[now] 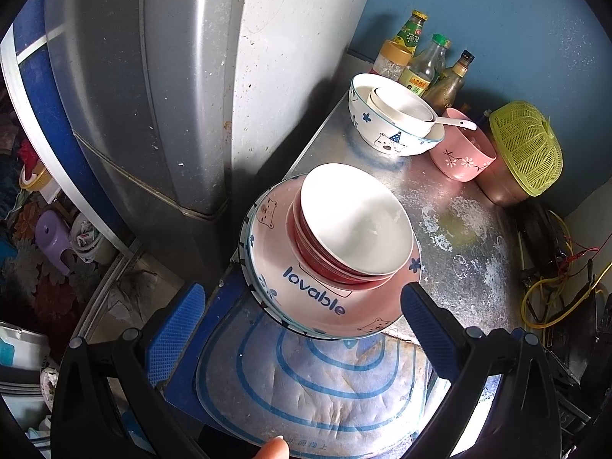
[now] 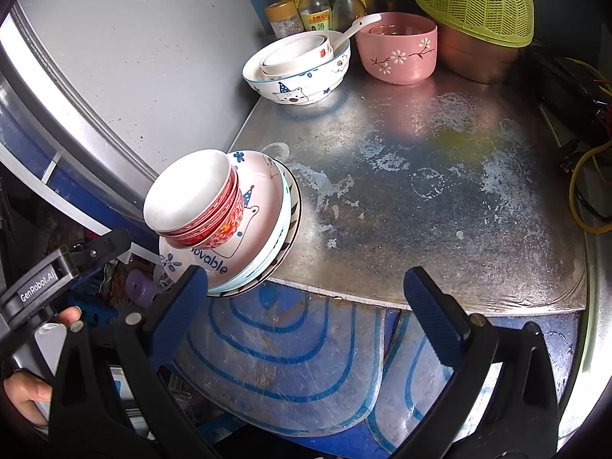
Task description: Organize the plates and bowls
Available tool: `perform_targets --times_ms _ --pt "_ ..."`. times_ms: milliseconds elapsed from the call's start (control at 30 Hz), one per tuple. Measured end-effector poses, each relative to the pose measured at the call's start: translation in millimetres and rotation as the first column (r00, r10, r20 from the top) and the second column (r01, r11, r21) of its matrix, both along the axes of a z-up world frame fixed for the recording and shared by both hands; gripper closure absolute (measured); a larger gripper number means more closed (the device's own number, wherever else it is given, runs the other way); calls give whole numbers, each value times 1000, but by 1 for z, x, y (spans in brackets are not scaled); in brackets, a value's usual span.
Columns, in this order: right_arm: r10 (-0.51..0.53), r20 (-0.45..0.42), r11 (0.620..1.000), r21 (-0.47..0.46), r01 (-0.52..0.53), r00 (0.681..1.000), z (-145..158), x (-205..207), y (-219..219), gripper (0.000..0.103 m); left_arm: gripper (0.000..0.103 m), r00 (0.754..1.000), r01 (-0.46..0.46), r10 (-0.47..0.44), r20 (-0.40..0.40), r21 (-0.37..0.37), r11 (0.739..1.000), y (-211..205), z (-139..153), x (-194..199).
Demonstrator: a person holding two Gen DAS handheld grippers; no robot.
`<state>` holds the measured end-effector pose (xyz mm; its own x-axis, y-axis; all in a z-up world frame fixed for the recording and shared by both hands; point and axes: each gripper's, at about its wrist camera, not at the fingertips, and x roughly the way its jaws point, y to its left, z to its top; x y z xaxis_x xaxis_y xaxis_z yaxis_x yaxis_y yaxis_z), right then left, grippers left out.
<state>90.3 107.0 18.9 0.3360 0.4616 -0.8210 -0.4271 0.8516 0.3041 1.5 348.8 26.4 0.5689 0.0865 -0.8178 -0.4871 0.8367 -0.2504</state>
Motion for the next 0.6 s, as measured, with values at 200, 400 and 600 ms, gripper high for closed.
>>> perform_targets --times_ms 200,400,600 --pt "-1 8 1000 7 1 1000 4 -4 -2 0 0 1000 3 -3 2 14 1000 -6 4 -5" --pt "1 11 1000 12 -1 1000 5 -9 -2 0 0 1000 -4 4 7 26 1000 -8 8 -10" --pt "4 14 1000 14 -5 1000 6 -11 -1 0 0 1000 0 -1 13 35 999 -10 11 -14"
